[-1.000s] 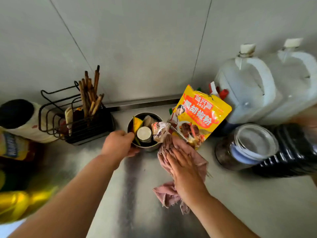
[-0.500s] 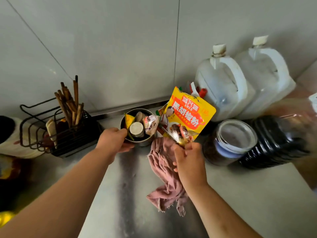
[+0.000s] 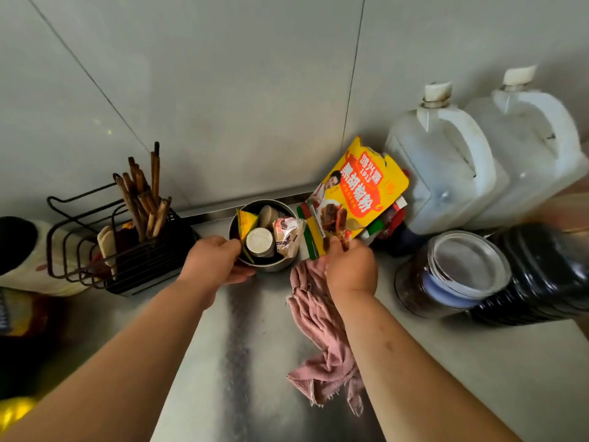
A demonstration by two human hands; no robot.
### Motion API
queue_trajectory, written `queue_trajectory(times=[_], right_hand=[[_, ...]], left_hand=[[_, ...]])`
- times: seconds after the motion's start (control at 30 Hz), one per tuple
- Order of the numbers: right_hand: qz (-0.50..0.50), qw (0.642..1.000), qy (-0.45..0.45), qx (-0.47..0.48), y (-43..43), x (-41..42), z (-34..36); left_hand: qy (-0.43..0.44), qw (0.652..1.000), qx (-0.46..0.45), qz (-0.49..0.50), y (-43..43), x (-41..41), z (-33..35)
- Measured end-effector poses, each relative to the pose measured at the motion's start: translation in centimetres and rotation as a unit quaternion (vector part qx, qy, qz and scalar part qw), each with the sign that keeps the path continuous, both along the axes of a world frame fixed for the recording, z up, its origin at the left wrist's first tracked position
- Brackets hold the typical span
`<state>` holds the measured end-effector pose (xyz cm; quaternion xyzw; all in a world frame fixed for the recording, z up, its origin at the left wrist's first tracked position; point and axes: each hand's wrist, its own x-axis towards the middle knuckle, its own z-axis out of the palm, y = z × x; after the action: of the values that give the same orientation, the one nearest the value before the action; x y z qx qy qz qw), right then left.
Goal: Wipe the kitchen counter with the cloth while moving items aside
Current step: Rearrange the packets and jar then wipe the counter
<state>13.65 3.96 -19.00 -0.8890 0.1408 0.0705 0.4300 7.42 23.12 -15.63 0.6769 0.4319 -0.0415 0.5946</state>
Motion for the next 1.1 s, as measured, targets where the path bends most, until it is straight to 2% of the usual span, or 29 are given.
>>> queue_trajectory(times=[0.07, 0.2, 0.37, 0.63, 0.77, 0.83, 0.9, 0.97, 1.03, 1.1], right_hand=[[0.052, 0.997, 0.035, -0.035, 0.3, -0.2, -0.4], [0.119, 0.984, 0.035, -0.129, 0.1, -0.7, -0.4], [0.228, 0.939, 0.035, -0.254, 0.1, -1.2, -0.1], [0.213, 0.958, 0.022, -0.189, -2.7, 0.5, 1.0], [0.132, 0.988, 0.001, -0.082, -3.1, -1.8, 1.0], [0.121, 0.988, -0.035, -0.088, -3.5, -3.8, 0.4], [0.200, 0.963, -0.104, -0.145, -4.0, -6.0, -0.3], [0.324, 0.912, -0.136, -0.213, -4.0, -8.0, -1.0], [0.419, 0.858, -0.129, -0.268, -3.8, -9.3, -2.0], [0.455, 0.845, -0.110, -0.258, -3.9, -10.0, -2.4]], left_hand=[[-0.003, 1.000, 0.004, -0.005, 0.0, 0.7, 0.1], [0.001, 0.999, 0.018, -0.027, -0.7, 2.3, -0.2], [0.018, 0.998, 0.015, -0.055, -1.0, 4.1, -0.3], [0.019, 0.995, 0.011, -0.101, -4.4, 7.1, 0.4], [0.025, 0.993, 0.016, -0.113, -4.6, 7.3, 0.7], [0.029, 0.993, 0.004, -0.116, -4.5, 7.2, 1.0], [0.028, 0.992, -0.010, -0.120, -4.5, 6.9, 1.1], [0.020, 0.993, -0.019, -0.117, -4.5, 6.3, 1.1], [0.009, 0.994, -0.023, -0.110, -4.7, 5.7, 1.2], [0.002, 0.993, -0.033, -0.115, -4.9, 4.9, 1.2]])
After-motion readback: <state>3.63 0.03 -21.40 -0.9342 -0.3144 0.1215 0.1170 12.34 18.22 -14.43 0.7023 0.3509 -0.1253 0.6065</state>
